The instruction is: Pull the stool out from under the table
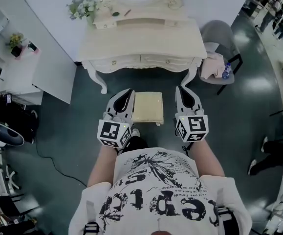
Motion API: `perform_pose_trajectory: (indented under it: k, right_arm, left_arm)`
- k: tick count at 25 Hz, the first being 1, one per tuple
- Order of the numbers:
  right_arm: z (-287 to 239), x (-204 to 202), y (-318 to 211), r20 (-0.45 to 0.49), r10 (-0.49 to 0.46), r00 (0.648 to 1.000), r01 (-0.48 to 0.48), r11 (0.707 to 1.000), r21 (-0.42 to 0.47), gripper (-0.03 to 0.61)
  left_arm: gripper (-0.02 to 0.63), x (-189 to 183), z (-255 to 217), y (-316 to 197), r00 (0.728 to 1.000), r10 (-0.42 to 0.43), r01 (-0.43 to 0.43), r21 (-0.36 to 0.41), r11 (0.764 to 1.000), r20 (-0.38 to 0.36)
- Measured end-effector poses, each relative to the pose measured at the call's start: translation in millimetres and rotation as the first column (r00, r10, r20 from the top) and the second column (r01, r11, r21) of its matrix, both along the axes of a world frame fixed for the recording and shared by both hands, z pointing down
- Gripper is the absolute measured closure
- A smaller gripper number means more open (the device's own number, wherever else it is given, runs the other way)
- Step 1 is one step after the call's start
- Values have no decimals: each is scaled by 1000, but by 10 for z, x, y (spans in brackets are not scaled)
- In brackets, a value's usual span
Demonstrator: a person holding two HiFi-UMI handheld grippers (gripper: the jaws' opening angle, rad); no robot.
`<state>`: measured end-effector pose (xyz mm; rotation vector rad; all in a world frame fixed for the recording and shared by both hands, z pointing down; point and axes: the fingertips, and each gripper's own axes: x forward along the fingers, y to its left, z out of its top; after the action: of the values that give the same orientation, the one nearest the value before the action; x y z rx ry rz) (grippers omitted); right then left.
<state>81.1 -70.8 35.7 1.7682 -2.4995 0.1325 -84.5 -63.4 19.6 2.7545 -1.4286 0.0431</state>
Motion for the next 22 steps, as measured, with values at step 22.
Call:
perform_pose_trajectory:
  k: [22]
  right_arm:
    - [-108,-189,-65,-30,-35,999,36,999,18,563]
  left_arm:
    - [597,-120,-83,-93,999,-47,47,14,999,14]
